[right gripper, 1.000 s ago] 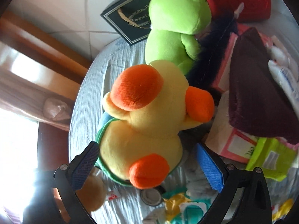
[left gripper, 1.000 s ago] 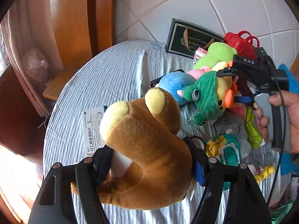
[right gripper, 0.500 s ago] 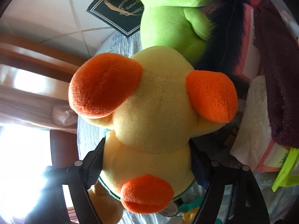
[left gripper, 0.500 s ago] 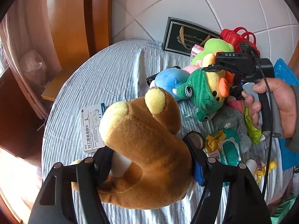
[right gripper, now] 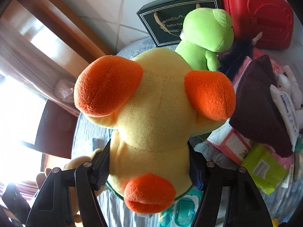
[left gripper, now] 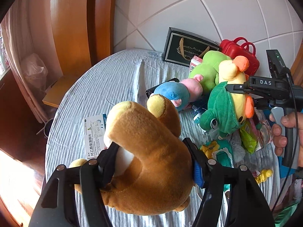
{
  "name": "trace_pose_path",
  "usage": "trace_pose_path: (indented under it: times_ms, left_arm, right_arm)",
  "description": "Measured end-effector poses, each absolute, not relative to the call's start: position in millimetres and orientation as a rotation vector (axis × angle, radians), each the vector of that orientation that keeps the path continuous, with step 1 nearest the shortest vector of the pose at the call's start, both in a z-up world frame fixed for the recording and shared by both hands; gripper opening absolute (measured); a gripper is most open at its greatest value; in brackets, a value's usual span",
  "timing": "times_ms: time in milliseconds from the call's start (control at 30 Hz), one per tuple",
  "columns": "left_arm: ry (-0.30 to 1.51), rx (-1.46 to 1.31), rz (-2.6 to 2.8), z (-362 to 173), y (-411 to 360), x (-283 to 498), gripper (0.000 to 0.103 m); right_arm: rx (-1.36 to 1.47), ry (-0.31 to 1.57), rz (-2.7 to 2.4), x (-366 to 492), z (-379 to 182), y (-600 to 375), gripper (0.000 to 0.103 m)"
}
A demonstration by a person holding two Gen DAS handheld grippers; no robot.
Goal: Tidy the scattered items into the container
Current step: 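Lift and carry the teddy bear and duck plush over the blue crate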
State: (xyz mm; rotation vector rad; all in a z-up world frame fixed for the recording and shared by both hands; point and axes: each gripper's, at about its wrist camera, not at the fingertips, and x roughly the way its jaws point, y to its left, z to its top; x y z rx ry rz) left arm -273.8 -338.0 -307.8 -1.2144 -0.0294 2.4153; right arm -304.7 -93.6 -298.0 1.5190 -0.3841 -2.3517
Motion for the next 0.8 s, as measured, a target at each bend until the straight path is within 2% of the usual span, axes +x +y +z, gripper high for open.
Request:
trace_pose_path:
  times_ms: [100,333,533,800]
  left_arm:
    - [-0.045,-1.213,2.424,-301,-339,-272,0.061]
    - [-0.056,-1.144,2.458,-271,-337,-265,0.061]
    - [-0.037,-1.101,2.465,-248,-327,-254,0.061]
    - [-0.005,-1.035,2.443,-224,-303,-245,0.061]
  right_arm:
    - [1.502,-0.35,-2.356,-288,-287,-87,0.068]
    - [1.443,-0.341,-2.377,-249,-256,-59,0.068]
    - [1.413,-0.233,-2.41,-226,-231,-54,0.068]
    - [1.296,-0.191,-2.482,-193,-183,-40,0.068]
